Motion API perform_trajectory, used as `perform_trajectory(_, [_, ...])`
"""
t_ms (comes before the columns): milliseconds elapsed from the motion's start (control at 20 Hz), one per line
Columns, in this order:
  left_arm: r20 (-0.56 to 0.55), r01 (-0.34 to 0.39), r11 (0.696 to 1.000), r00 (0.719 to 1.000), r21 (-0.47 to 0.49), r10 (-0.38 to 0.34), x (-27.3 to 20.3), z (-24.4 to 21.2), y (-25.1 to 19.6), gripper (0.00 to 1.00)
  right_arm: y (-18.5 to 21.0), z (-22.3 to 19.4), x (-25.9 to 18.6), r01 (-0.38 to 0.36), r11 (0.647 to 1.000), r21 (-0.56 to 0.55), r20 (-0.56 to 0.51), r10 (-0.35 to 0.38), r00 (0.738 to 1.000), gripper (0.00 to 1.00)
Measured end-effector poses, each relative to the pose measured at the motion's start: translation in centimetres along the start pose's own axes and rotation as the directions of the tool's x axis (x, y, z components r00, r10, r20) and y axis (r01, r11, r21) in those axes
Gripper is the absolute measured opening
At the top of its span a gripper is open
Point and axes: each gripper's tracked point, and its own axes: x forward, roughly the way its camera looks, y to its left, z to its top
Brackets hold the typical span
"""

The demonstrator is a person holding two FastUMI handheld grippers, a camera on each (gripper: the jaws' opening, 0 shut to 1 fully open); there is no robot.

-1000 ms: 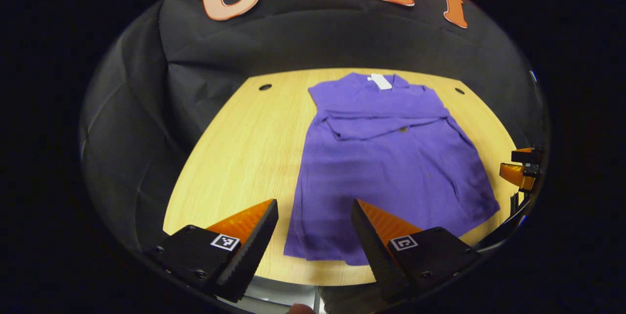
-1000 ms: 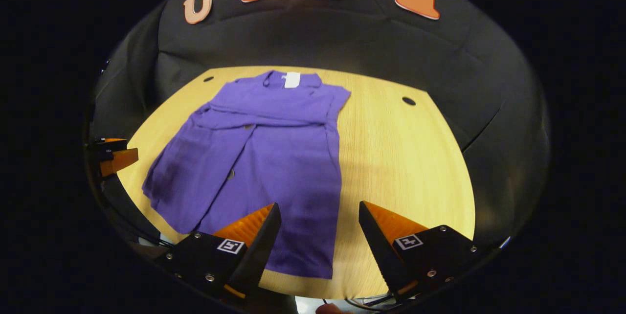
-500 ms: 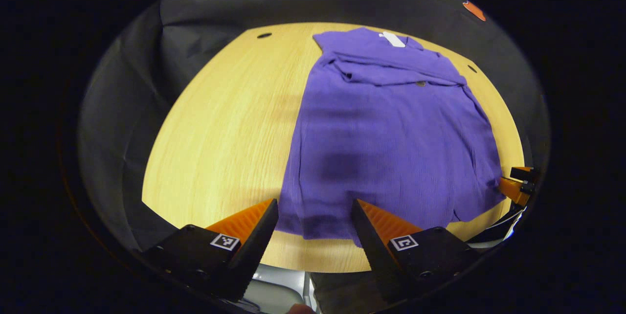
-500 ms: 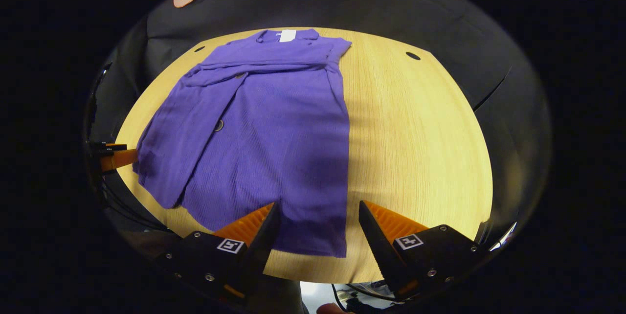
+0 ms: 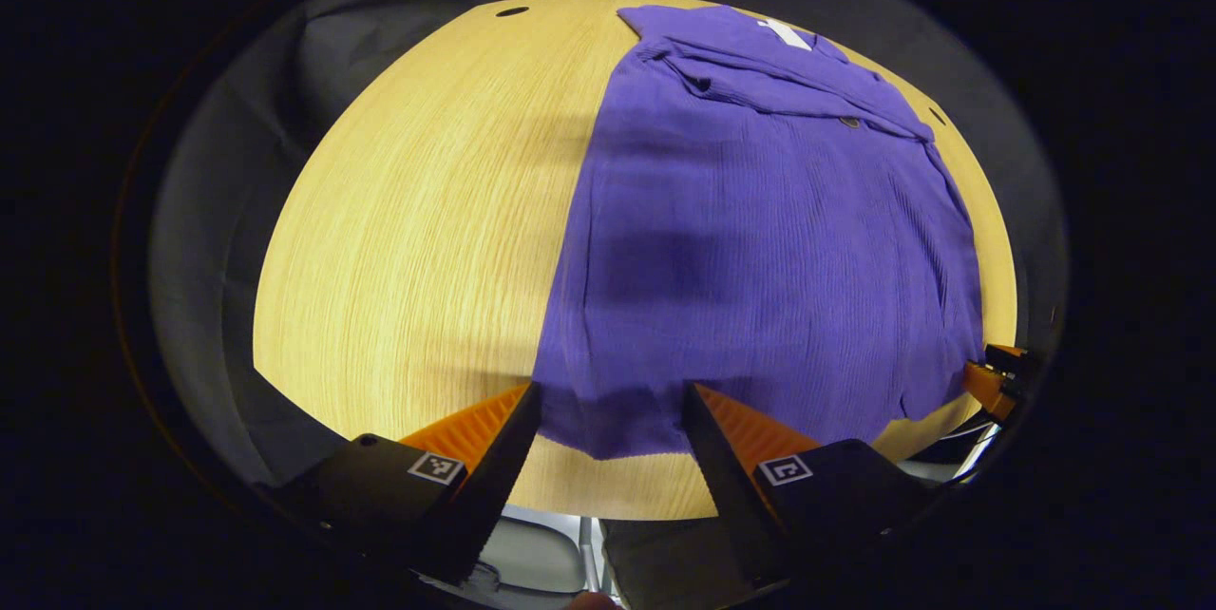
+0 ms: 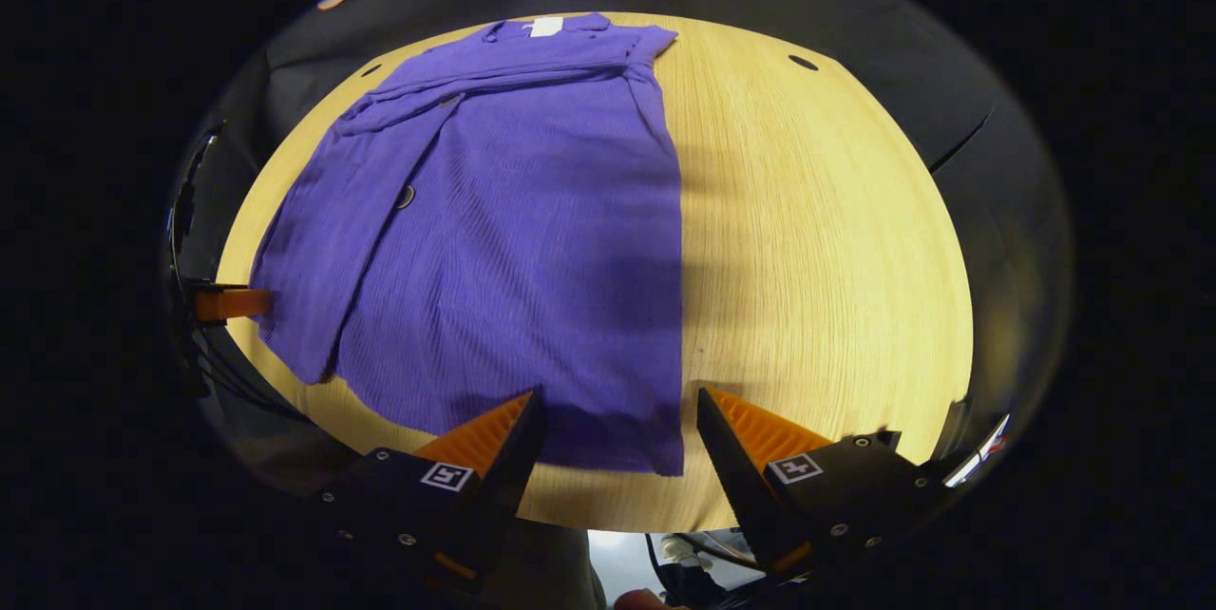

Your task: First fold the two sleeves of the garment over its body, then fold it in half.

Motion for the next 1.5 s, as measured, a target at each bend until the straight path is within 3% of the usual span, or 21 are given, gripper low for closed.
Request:
perform_trajectory(350, [-0.086, 0.012, 1.0, 0.996, 0.002, -0.012, 0.3, -0.1, 0.1, 0.94, 0.3, -1.0, 0.2, -0.007, 0.999, 0.05, -0.047, 0.009, 0.999, 1.0])
perform_trajectory(500, [-0.152, 0.004, 1.0, 0.988, 0.006, -0.003, 0.4, 0.0, 0.0, 0.97, 0.5, -1.2, 0.3, -0.013, 0.999, 0.036, -0.079, 0.016, 0.997, 1.0])
perform_trajectory(600, [-0.181, 0.004, 1.0, 0.983, 0.019, 0.0, 0.4, 0.2, 0.1, 0.94, 0.8, -1.0, 0.2, -0.024, 0.999, 0.038, -0.096, 0.028, 0.995, 0.93])
perform_trajectory(650, [-0.181, 0.005, 1.0, 0.984, 0.02, -0.001, 0.3, 0.5, 0.0, 0.91, 1.1, -0.8, 0.2, -0.03, 0.998, 0.054, -0.106, 0.036, 0.994, 0.67])
perform_trajectory(800, [-0.195, 0.05, 0.999, 0.979, -0.01, -0.051, 0.6, 0.7, -0.8, 0.41, 1.8, -0.7, 0.3, -0.043, 0.992, 0.121, -0.125, 0.058, 0.99, 0.42])
perform_trajectory(850, [-0.201, 0.063, 0.998, 0.977, -0.017, -0.065, 0.5, 0.8, -1.0, 0.24, 1.9, -0.4, 0.4, -0.048, 0.989, 0.139, -0.123, 0.066, 0.99, 0.27])
perform_trajectory(900, [-0.209, 0.081, 0.997, 0.974, -0.007, -0.081, 0.2, 0.8, -1.2, 0.14, 2.2, -0.2, 0.3, -0.056, 0.985, 0.165, -0.123, 0.076, 0.989, 0.21])
perform_trajectory(950, [-0.202, 0.1, 0.995, 0.975, 0.005, -0.097, -0.1, 0.9, -1.5, 0.12, 2.7, 0.1, 0.2, -0.071, 0.98, 0.183, -0.124, 0.095, 0.988, 0.07])
perform_trajectory(1100, [-0.19, 0.135, 0.989, 0.974, 0.053, -0.123, -0.9, 2.0, -2.1, 0.07, 4.5, 1.8, -0.6, -0.156, 0.959, 0.235, -0.086, 0.181, 0.98, 0.04])
perform_trajectory(1300, [-0.138, 0.17, 0.982, 0.978, 0.086, -0.157, -2.6, 4.7, -2.5, 0.07, 5.7, 4.8, -2.1, -0.228, 0.927, 0.297, -0.004, 0.24, 0.971, 0.04])
perform_trajectory(1500, [-0.085, 0.201, 0.973, 0.978, 0.113, -0.192, -4.1, 7.8, -3.2, 0.07, 5.8, 6.6, -2.6, -0.243, 0.92, 0.307, 0.032, 0.245, 0.969, 0.03])
